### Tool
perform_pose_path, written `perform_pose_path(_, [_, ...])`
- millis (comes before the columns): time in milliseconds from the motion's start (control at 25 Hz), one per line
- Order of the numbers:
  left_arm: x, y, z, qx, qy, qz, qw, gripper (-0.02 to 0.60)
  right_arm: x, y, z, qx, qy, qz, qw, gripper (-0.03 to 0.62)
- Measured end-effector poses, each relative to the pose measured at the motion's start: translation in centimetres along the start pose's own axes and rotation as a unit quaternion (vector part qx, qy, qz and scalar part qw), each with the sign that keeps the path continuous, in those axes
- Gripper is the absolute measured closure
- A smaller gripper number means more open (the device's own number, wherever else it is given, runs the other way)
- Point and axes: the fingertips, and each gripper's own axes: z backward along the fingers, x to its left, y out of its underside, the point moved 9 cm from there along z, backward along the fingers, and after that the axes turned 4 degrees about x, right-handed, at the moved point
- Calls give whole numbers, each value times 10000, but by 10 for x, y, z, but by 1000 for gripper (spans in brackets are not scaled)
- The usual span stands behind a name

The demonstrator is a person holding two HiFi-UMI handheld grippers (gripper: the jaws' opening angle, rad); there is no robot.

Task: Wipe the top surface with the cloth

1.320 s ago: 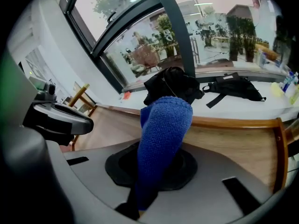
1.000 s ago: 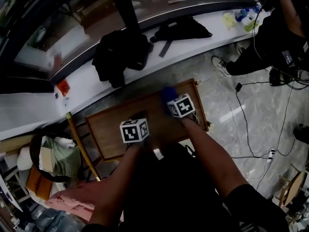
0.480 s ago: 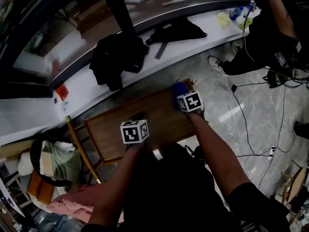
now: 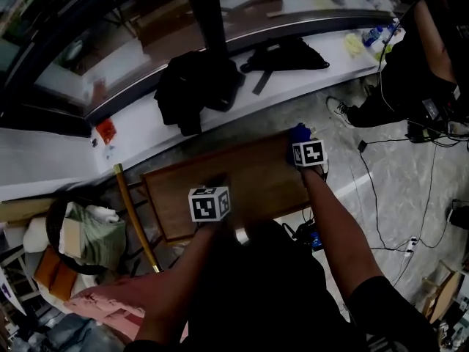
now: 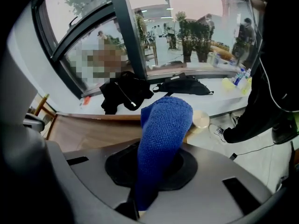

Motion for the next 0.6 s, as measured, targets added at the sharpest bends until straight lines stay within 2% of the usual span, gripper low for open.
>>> perform_pose_path(160, [26, 5, 28, -206, -109, 184, 9996, 572, 7, 2, 8, -58, 286, -202, 9994, 546])
perform_pose_path(240, [43, 9, 47, -330, -179, 286, 9989, 572, 27, 3, 15, -252, 161, -190, 9994, 546])
perform_pose_path(320, [62, 13, 68, -425, -261, 402, 9979, 572, 64, 6, 18, -498, -239, -99, 9984, 546])
perform_pose_path(440, [91, 22, 102, -507, -378, 525, 9966, 572, 141, 14, 18, -660, -990, 217, 9927, 546])
perform_pose_path(600, [124, 35, 145, -586, -615, 529, 9950, 572, 254, 22, 14, -696, -1978, 494, 9765, 546])
